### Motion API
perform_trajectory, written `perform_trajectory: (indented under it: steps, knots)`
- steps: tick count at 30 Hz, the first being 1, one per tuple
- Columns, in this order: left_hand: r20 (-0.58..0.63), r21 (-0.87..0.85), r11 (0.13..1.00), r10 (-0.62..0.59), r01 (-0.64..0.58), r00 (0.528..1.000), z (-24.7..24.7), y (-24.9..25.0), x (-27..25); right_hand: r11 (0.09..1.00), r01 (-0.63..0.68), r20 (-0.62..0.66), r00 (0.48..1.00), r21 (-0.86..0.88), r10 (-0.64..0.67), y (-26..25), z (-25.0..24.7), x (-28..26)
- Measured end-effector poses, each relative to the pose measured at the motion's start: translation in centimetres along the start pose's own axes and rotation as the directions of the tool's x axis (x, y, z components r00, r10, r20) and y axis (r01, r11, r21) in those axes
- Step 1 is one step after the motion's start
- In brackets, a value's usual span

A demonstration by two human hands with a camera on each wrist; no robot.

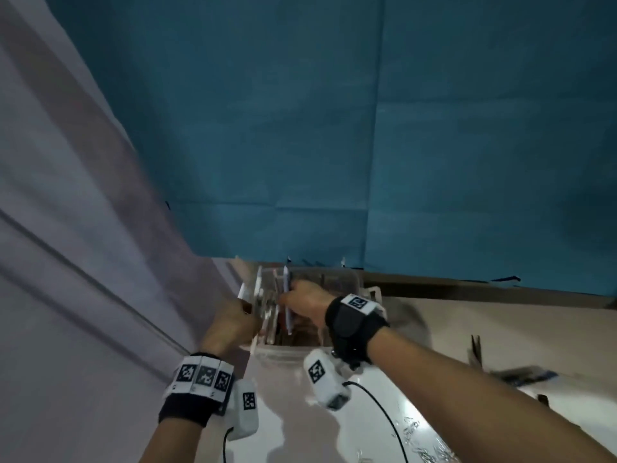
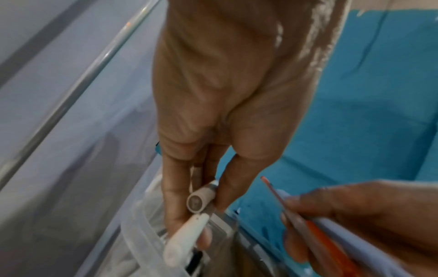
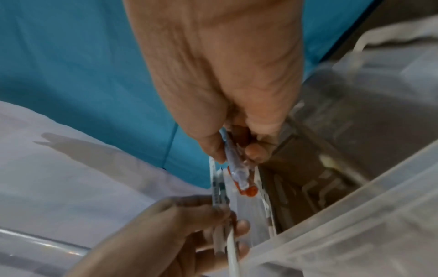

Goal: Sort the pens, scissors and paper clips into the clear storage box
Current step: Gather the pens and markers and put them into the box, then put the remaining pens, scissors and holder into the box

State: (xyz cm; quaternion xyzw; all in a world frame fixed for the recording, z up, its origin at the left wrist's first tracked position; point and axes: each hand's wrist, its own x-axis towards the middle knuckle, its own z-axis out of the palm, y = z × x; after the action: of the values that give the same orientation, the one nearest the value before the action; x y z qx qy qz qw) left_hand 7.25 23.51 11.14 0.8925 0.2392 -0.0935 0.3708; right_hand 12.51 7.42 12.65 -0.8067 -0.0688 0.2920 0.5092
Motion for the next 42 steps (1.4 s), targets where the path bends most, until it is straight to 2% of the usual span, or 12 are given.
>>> perform_trajectory:
  steps: [5, 11, 13, 17, 19, 21, 24, 27, 30, 35, 40, 42]
  knots:
    - [-0.049, 0.249, 0.966, 0.085, -0.070, 0.995, 0.5, 1.0, 0.0, 0.981, 0.011, 0.044, 0.999, -0.195, -0.003, -0.3, 0.9, 0.9]
    - [-0.069, 0.234, 0.923, 0.328, -0.305, 0.942, 3.1, 3.3, -3.2, 0.993, 0.058, -0.011, 0.998, -0.102, -0.060, 2.5, -4.3, -1.8]
    - [-0.011, 0.160, 0.883, 0.449, -0.442, 0.894, 5.1, 5.8, -4.9, 0.995, 0.079, -0.027, 0.996, -0.065, -0.081, 4.0, -7.3, -3.5]
    - [0.144, 0.156, 0.759, 0.616, -0.632, 0.775, 10.9, 11.2, -8.3, 0.997, 0.057, -0.141, 0.988, -0.058, -0.065, 7.9, -13.9, -8.6]
    - [0.236, 0.147, 0.713, 0.647, -0.685, 0.725, 14.6, 13.2, -9.6, 0.999, 0.008, -0.210, 0.978, -0.054, -0.019, 10.9, -17.4, -11.4]
    - [0.327, 0.156, 0.696, 0.633, -0.701, 0.702, 18.5, 14.7, -11.1, 0.996, -0.068, -0.247, 0.968, -0.063, 0.050, 14.8, -20.5, -14.2]
    - [0.418, 0.219, 0.680, 0.583, -0.700, 0.697, 23.8, 15.4, -12.9, 0.951, -0.205, -0.279, 0.950, -0.230, 0.137, 21.0, -23.3, -18.0]
    - [0.481, 0.244, 0.683, 0.531, -0.688, 0.698, 28.0, 15.3, -14.1, 0.864, -0.261, -0.254, 0.954, -0.431, 0.162, 25.9, -23.3, -20.2]
    - [0.497, 0.247, 0.701, 0.501, -0.669, 0.708, 30.6, 15.1, -15.2, 0.797, -0.233, -0.198, 0.969, -0.557, 0.145, 29.9, -21.7, -20.3]
    - [0.481, 0.271, 0.731, 0.461, -0.627, 0.746, 31.7, 14.6, -14.8, 0.705, -0.177, -0.252, 0.968, -0.687, -0.004, 33.5, -19.0, -19.1]
    - [0.453, 0.272, 0.749, 0.455, -0.605, 0.767, 31.8, 16.2, -14.0, 0.802, -0.117, -0.273, 0.960, -0.585, -0.060, 34.5, -20.1, -19.9]
    - [0.449, 0.267, 0.754, 0.454, -0.600, 0.770, 31.7, 16.4, -13.2, 0.898, -0.126, -0.339, 0.941, -0.422, -0.027, 33.8, -21.9, -20.8]
